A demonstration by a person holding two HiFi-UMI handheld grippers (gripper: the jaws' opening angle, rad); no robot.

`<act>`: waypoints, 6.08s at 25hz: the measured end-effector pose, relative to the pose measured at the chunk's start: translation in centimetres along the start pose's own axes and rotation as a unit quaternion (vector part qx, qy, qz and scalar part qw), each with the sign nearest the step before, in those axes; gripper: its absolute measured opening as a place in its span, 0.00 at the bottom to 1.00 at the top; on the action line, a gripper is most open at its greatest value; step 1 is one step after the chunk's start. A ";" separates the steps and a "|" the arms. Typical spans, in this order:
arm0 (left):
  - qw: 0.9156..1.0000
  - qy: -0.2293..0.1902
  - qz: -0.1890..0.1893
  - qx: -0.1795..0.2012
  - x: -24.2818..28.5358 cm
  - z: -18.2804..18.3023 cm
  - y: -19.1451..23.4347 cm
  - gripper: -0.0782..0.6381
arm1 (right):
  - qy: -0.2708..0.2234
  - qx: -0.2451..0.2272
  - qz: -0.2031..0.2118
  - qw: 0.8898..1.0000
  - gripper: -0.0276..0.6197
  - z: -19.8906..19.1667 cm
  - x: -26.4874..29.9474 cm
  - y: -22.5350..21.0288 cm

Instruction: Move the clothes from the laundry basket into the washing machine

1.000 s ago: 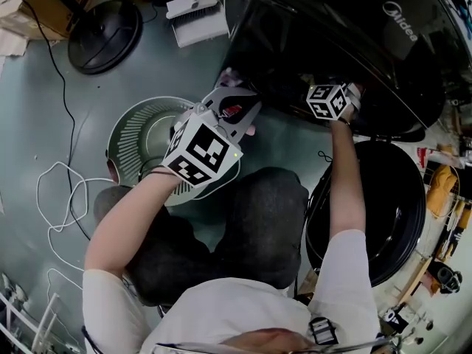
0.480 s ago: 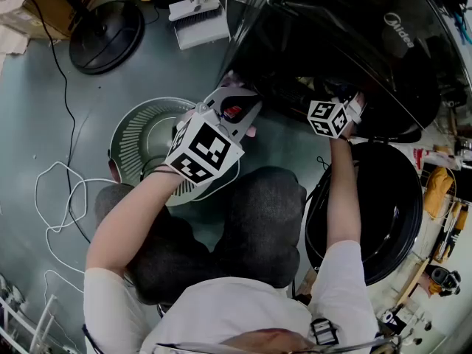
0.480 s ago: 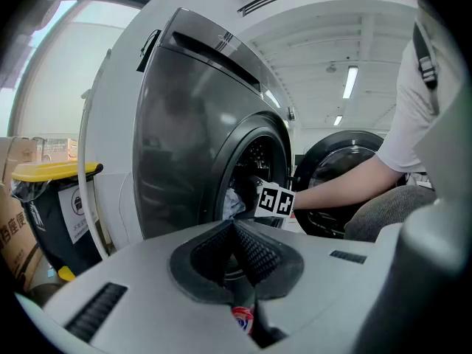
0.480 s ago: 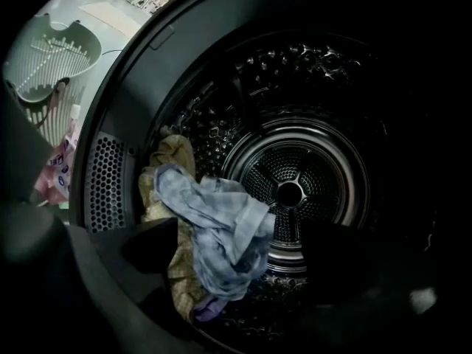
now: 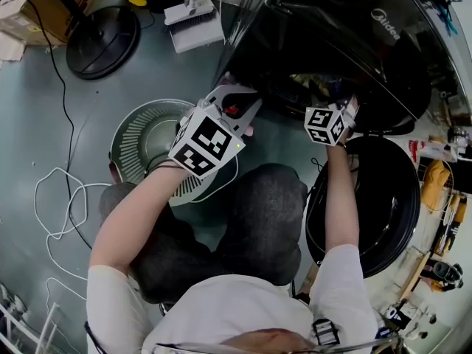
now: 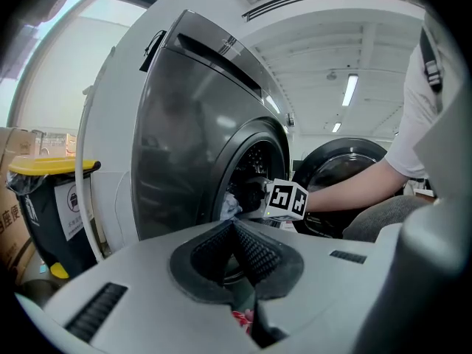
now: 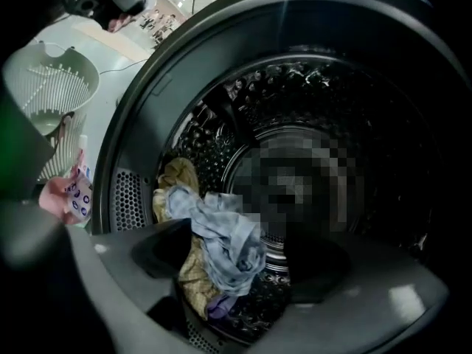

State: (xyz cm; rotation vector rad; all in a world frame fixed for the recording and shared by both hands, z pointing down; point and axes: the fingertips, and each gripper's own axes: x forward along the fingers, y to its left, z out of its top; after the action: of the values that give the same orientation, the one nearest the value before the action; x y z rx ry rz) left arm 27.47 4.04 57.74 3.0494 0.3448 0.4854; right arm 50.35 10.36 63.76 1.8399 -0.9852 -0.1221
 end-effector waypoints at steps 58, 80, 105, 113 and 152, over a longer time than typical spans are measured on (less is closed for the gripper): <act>0.990 -0.053 0.118 0.055 -8.0 1.6 8.2 0.12 | -0.241 0.320 0.244 0.883 0.06 20.6 -13.1 4.2; 0.980 -0.064 0.186 0.010 -15.2 0.2 8.1 0.12 | -0.295 0.288 0.351 0.841 0.06 27.6 -13.2 10.7; 0.979 -0.023 0.204 -0.008 -22.2 12.1 -1.9 0.12 | -0.255 0.298 0.381 0.837 0.06 35.4 -24.5 -0.3; 0.978 -0.012 0.207 0.005 -26.6 21.5 -4.7 0.12 | -0.264 0.293 0.385 0.834 0.06 39.9 -30.1 -8.4; 0.949 -0.078 0.304 -0.032 -44.7 55.1 -8.8 0.12 | -0.322 0.334 0.357 0.811 0.06 55.3 -46.6 -38.5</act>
State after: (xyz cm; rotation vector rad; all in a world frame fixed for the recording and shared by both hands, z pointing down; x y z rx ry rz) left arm 1.31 2.73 -8.79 3.0496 -0.6224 0.2529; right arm 14.54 8.07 -9.87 1.9095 -2.3940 0.0888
